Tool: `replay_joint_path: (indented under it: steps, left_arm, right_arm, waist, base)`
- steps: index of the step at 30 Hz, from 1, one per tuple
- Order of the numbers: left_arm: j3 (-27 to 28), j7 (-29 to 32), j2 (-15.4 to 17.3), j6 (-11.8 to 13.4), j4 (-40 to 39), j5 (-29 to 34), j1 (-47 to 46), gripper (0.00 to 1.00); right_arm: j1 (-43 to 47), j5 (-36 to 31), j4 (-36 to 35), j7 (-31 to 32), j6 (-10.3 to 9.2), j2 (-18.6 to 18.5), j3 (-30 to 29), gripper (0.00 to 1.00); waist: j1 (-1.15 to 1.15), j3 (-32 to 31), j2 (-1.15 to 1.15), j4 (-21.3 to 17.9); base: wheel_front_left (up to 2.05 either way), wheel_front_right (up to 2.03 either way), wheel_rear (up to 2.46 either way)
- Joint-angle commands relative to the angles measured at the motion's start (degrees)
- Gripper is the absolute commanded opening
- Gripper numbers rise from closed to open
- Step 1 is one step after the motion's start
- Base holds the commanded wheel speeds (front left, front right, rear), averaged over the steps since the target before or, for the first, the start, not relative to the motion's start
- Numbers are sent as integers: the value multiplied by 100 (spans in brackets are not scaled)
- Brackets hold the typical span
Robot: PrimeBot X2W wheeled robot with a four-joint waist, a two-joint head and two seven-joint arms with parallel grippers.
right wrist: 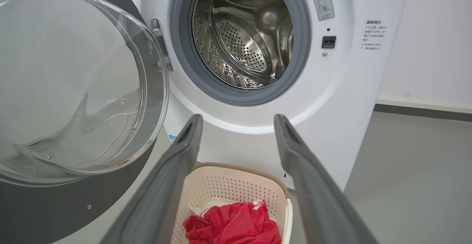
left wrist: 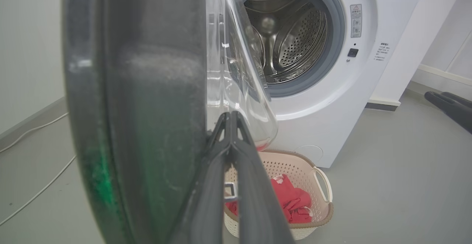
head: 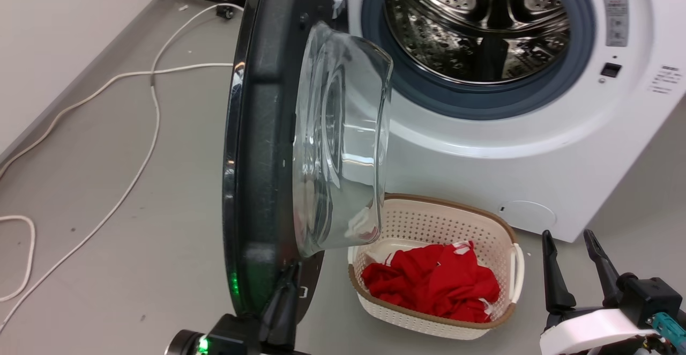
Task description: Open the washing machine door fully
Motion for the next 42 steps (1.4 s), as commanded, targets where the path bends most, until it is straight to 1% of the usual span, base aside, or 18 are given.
replay_joint_path:
  steps: [1,6,10,16,17,24,29,34,42]
  left_arm:
    - [107,-40,68,76,-7,-42,65,0]
    - [347,-107,157,218,-51,-94,103,0]
    - [606,-201,252,309,29,-161,49,0]
    - [1135,-413,375,399,264,-364,-129,0]
    - [1135,-413,375,399,264,-364,-129,0]
    - [1872,-566,547,478,613,-641,-484,0]
    - [2407,-609,746,380,968,-856,-790,0]
    - [2825,-633,842,331,1323,-991,-1056,0]
    - [3252,-631,1049,61,2044,-1108,-1584,0]
  right_arm:
    - [-8,-14,-11,-9,-4,7,-19,100]
    - [-58,-44,-13,-9,-4,7,-22,100]
    - [-98,-72,-4,-9,-4,7,1,100]
    - [-178,-134,-32,24,-4,6,23,100]
    - [-178,-134,-32,24,-4,6,23,100]
    - [-232,-185,-104,102,-4,7,-37,100]
    - [-304,-232,-183,173,-4,6,-53,100]
    - [-355,-265,-234,208,-4,7,-72,100]
    - [-449,-278,-261,216,-4,7,-65,100]
  waist:
    - [0,45,0,133]
    - [0,122,0,311]
    - [0,189,0,364]
    - [0,310,0,309]
    - [0,310,0,309]
    - [0,492,0,171]
    - [0,643,0,40]
    - [0,758,0,-46]
    - [0,867,0,-139]
  base:
    - [0,0,0]
    - [0,0,0]
    - [0,0,0]
    - [0,0,0]
    - [0,0,0]
    - [0,0,0]
    - [0,0,0]
    - [0,0,0]
    - [0,0,0]
